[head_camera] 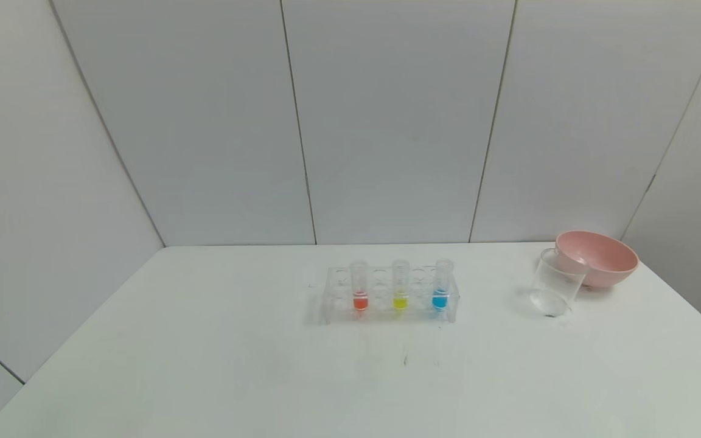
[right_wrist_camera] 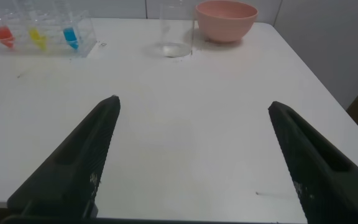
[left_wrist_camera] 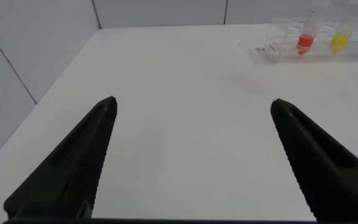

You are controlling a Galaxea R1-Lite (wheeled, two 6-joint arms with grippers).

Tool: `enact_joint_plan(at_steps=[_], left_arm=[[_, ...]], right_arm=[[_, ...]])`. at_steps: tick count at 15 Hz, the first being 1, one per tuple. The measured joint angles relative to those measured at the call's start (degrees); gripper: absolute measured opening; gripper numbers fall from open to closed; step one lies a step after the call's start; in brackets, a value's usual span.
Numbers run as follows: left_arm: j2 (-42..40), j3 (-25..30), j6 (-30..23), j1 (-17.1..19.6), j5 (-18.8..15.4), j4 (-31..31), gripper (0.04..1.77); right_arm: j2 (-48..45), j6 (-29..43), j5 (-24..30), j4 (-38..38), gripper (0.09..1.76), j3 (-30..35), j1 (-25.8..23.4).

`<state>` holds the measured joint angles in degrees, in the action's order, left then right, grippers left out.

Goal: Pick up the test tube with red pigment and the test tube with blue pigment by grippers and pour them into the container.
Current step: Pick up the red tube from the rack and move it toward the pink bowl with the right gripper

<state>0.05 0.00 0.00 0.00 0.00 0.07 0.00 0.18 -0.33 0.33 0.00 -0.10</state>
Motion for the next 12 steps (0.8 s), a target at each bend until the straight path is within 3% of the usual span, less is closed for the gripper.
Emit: enact_joint_plan(at_steps=[12], left_arm=[[0.0, 0.0, 0.0, 0.0, 0.0, 0.0, 1.76]], right_arm=[[0.0, 0.0, -0.1, -0.2, 1.71, 0.0, 0.0]])
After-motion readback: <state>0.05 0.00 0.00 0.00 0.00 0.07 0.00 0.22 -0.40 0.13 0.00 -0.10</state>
